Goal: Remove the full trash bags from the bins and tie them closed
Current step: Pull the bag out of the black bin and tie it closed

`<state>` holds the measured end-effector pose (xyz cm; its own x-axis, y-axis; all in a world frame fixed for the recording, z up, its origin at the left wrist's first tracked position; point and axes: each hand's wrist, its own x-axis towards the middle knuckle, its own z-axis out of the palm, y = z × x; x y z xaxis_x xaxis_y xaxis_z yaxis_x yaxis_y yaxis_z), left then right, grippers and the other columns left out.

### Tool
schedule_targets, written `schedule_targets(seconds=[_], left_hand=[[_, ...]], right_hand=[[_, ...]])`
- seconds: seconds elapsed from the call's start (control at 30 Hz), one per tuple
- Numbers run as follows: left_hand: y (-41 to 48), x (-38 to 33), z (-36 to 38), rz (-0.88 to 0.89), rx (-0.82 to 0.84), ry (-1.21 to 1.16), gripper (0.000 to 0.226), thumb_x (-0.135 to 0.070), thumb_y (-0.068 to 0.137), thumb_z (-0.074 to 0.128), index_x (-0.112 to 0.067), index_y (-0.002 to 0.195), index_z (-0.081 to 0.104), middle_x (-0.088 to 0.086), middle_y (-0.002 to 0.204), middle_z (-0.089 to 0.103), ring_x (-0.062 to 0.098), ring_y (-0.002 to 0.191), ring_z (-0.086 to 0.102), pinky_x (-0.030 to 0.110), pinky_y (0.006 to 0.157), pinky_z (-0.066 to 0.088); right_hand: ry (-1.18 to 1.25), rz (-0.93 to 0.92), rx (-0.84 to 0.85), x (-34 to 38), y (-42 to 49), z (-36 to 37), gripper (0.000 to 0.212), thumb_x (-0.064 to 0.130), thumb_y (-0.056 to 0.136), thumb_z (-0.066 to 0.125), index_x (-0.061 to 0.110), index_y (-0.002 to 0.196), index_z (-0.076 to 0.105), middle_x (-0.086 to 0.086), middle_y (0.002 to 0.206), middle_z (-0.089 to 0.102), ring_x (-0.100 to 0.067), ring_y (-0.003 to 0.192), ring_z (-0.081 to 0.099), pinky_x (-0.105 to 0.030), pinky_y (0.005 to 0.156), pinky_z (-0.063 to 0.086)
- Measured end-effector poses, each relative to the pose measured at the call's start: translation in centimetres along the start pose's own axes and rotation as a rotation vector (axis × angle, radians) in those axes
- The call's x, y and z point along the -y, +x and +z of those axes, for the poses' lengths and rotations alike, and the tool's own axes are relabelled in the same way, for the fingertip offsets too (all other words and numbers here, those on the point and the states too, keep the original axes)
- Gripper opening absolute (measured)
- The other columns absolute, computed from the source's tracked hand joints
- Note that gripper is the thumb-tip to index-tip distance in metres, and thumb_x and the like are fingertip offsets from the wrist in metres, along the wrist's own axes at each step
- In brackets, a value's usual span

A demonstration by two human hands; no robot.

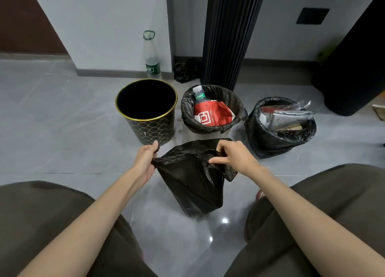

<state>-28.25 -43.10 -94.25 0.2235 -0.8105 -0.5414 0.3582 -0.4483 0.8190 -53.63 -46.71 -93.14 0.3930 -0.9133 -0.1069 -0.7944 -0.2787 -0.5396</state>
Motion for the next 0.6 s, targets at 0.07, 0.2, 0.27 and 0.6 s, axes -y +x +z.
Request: schedule_targets(seconds=[0.07,0.2,0.27,0.6], left_hand=[[-0.3,-0.3,-0.5,-0.018,0.117,0.216,0.044,-0.044,0.081,0.068,-0.012,0.106,0.052,-0.002,0.09,0.048,0.006,0.082,0.048,0.025,0.079,0.041],[-0.5,0.1,-1.9,0.251,0.283,1.097,0.095,-0.044,0.059,0.086,-0.023,0.139,0.04,-0.007,0.122,0.047,0.01,0.115,0.046,0.026,0.097,0.04],[0.0,0.7,-2.5,0.403,0.335,1.469,0.086,-0.044,0.067,0.08,-0.017,0.139,0.041,0.003,0.119,0.056,0.019,0.114,0.051,0.026,0.094,0.041],[-0.2,0.9,-3.3,0.504,0.07,2.243,0.029,-0.003,0.089,0.046,-0.009,0.115,0.056,0.01,0.119,0.057,0.026,0.113,0.054,0.031,0.09,0.043]], right_hand=[[0.024,0.027,-0.017,-0.6,0.0,0.3,0.045,0.046,0.068,0.079,0.011,0.085,0.055,0.006,0.068,0.051,-0.013,0.066,0.05,-0.019,0.055,0.035],[0.001,0.07,0.01,-1.0,-0.2,0.2,0.059,0.051,0.064,0.079,0.016,0.107,0.058,0.008,0.076,0.056,-0.016,0.08,0.056,-0.019,0.06,0.037],[-0.1,0.081,0.107,-1.2,-0.3,0.1,0.079,0.057,0.061,0.079,0.019,0.125,0.052,-0.001,0.102,0.065,-0.021,0.102,0.058,-0.027,0.077,0.046],[-0.733,0.111,0.28,-0.6,-1.3,2.0,0.021,0.014,0.088,0.056,0.008,0.107,0.061,-0.011,0.106,0.068,-0.026,0.114,0.057,-0.032,0.117,0.015]])
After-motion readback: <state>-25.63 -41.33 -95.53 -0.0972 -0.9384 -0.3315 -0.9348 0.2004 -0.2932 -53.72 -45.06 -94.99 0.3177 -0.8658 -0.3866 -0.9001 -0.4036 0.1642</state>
